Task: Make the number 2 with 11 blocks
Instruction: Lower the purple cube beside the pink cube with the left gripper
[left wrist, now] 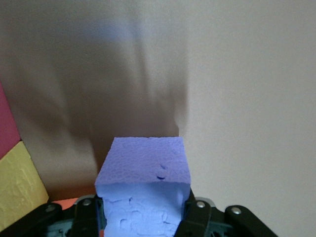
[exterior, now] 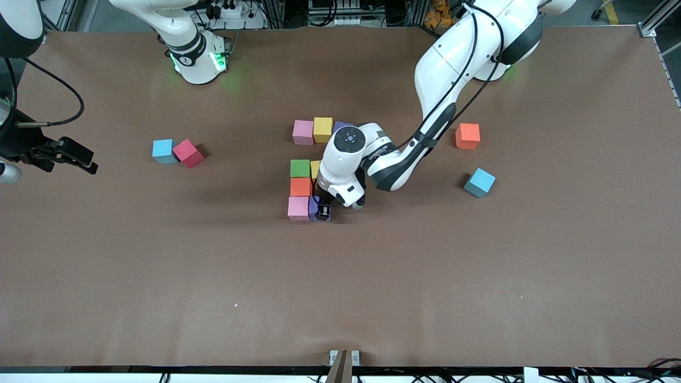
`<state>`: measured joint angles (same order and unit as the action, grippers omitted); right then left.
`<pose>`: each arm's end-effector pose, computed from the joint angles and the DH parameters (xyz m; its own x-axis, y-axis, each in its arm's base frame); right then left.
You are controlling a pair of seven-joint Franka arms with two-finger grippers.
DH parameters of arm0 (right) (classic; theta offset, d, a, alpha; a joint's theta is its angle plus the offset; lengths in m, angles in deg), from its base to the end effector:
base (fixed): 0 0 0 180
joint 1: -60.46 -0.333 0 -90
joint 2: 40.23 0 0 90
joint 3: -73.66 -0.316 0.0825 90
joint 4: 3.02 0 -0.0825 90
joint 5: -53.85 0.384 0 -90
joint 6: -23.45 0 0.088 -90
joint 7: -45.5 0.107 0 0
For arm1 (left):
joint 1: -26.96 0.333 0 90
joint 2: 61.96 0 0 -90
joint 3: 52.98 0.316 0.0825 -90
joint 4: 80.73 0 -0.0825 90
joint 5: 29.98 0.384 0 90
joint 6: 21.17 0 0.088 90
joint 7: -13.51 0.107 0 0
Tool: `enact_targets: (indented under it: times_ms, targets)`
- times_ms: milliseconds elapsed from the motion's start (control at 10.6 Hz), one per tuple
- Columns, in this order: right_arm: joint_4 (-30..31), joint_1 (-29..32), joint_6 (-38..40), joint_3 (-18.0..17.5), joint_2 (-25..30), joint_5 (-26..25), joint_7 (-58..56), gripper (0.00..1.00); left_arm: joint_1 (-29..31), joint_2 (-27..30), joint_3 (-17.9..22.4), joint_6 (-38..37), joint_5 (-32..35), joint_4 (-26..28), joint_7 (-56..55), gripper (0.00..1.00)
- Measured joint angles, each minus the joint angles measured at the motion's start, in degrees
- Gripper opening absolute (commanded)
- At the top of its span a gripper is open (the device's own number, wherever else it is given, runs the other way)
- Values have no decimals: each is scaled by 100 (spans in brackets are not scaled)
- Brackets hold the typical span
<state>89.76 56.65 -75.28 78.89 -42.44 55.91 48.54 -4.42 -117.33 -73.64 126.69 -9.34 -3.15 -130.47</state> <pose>0.5790 -0.0101 0.5935 0.9945 -0.0828 0.0635 -0.0807 -0.9961 -0.0357 0.5187 -0.5589 0.1938 0.0704 0.9599 -0.2714 0.9842 -0.0226 0.1754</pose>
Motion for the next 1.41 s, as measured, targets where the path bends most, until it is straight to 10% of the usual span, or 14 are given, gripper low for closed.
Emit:
enact_targets:
  times_ms: [94,1414]
  targets:
    - [0,0,0,0,-1,0,0,100,-1,-3,4,0,0,-4,0,100]
    - [0,-2,-35,-2,-4,0,-11,100,301,541,-334,-853,0,-61,304,100]
